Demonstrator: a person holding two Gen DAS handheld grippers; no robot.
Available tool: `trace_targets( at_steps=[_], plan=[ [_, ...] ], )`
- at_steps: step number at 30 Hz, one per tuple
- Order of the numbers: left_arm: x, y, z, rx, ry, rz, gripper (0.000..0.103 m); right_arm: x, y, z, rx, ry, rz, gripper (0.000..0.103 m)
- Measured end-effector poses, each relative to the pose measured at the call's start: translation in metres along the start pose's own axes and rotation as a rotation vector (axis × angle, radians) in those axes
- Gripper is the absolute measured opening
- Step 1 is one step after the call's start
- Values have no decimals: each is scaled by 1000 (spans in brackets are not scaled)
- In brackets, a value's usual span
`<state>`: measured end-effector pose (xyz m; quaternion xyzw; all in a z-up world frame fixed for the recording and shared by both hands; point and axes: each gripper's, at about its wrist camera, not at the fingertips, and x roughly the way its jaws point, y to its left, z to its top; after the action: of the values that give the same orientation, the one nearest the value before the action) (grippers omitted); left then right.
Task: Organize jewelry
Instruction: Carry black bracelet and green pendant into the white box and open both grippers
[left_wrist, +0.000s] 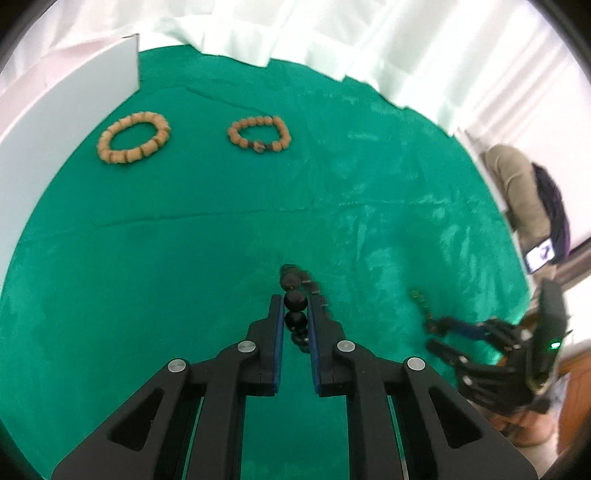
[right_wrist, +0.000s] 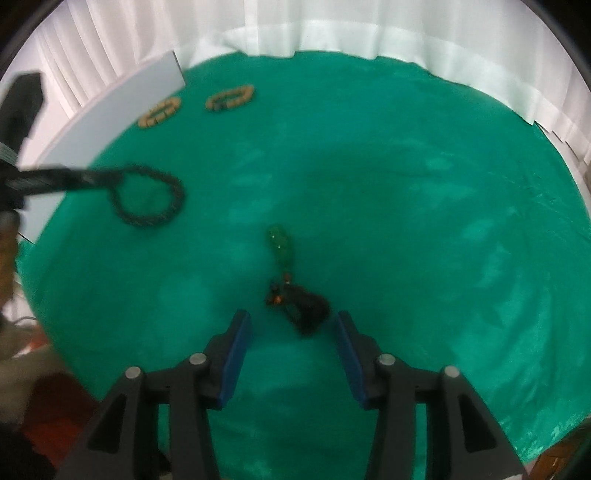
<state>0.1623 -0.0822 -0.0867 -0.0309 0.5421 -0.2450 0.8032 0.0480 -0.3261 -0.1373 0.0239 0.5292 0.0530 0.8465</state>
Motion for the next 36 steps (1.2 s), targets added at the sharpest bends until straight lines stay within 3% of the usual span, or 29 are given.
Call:
trace_targets(
  at_steps=[1, 2, 9, 15, 23, 28, 36],
  plan=[
    [-7, 2, -1, -9, -7, -7, 10, -2, 1, 2, 0, -7, 2, 19],
    [-15, 5, -1, -18, -17, -10, 10, -5, 1, 3, 15, -11, 25, 11],
    [-62, 34, -1, -63, -83, 8, 10, -48, 5, 24, 44, -103, 97, 10],
    [-113, 66, 2, -132, -123, 5, 10, -78, 37, 57, -29, -153, 179, 10],
    [-205, 121, 12, -205, -243, 75, 10, -99, 113, 131, -125, -225, 336, 10],
    [-258, 161, 22, -239, -333, 177, 10, -111, 168, 182, -182, -284, 413, 10],
    [-284, 233, 40, -331, -350, 297, 10, -109, 269, 247, -293, -299, 528, 10]
  ],
)
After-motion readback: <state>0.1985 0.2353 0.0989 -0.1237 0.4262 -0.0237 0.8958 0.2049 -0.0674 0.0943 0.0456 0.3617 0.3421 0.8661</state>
